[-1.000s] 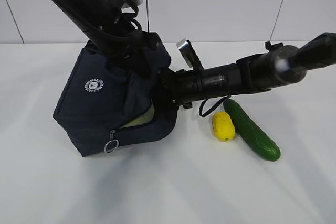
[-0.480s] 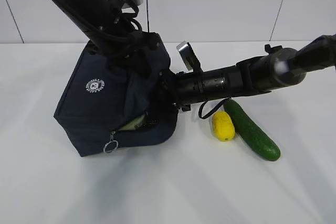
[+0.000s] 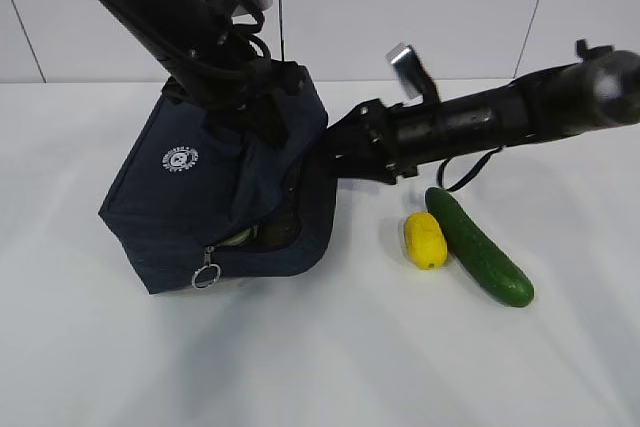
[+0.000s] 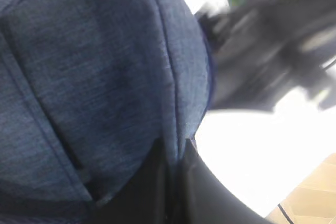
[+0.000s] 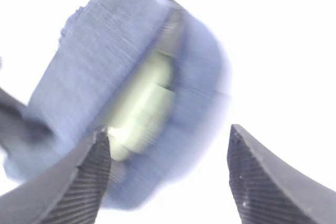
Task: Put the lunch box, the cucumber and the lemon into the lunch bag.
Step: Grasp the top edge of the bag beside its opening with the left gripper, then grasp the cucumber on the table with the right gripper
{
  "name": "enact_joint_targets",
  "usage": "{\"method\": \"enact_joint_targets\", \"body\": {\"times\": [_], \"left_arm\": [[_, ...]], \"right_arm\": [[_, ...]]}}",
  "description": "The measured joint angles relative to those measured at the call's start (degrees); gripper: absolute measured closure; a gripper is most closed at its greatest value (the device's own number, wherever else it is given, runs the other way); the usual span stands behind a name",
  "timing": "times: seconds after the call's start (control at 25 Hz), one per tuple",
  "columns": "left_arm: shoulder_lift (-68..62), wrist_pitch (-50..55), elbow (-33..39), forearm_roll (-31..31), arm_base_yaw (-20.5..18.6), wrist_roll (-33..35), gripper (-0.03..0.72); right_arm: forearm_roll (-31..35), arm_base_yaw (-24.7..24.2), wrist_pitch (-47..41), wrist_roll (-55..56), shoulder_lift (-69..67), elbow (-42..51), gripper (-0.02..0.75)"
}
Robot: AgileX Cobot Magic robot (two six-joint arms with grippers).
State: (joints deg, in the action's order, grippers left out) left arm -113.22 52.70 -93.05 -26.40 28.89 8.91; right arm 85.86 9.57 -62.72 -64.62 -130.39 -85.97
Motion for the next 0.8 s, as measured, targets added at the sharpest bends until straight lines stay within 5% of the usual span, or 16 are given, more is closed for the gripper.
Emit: {"method": "enact_joint_targets", "body": {"times": [0.24, 0.8], "left_arm": [[0.0, 0.0, 0.0, 0.0, 0.0, 0.0, 0.685], [0.0, 1.9, 0.0, 0.2, 0.0, 0.2, 0.685]], "right_arm": [[-11.3, -7.4, 1.4, 3.5, 9.3, 0.0, 0.212], [-66.2, -6.1, -1.6, 29.8, 17.8, -8.5, 0.211]]}}
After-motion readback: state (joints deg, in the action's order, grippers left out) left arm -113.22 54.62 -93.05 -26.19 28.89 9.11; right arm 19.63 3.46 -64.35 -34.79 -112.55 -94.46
